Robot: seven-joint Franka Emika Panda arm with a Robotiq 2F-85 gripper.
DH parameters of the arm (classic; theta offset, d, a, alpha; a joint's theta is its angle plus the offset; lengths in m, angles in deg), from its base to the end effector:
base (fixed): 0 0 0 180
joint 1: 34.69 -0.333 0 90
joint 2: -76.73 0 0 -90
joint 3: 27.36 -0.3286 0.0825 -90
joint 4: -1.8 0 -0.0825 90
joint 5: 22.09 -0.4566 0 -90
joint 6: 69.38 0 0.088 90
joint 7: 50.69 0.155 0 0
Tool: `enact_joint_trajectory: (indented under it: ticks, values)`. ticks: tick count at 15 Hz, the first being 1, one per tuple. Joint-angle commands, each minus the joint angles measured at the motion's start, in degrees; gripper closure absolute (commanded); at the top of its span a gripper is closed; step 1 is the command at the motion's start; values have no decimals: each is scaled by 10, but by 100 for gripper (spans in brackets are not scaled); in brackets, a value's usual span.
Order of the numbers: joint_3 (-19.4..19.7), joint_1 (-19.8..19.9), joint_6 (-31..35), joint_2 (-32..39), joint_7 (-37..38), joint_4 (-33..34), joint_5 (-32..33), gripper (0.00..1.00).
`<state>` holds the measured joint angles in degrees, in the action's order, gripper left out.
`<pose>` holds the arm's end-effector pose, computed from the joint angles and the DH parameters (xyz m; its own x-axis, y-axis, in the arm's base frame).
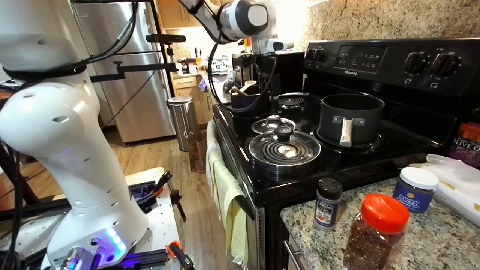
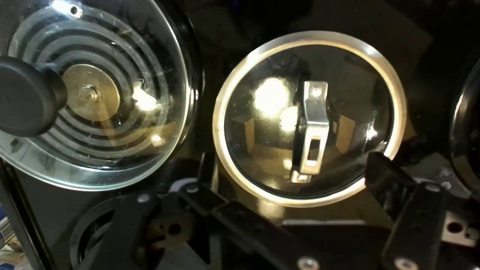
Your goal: Remove the lid from the stove and put it on top of the pot on the upper right plate
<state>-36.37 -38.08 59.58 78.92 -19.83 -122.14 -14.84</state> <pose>0.5958 0.1227 0.3058 0.9669 -0.2393 0.0890 -0.2450 -0.9678 0.0587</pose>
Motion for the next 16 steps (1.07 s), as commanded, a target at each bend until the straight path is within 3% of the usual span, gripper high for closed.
enact_joint_trajectory:
  ticks: [1,13,14,15,16]
  values:
    - [13,-19,11,50,-12,31,2,0]
    - [37,-39,46,130,-51,76,-47,0]
    - [38,-39,41,133,-53,79,-54,6]
    - [38,-39,41,135,-56,81,-58,26]
    - [41,-41,40,136,-51,81,-56,33]
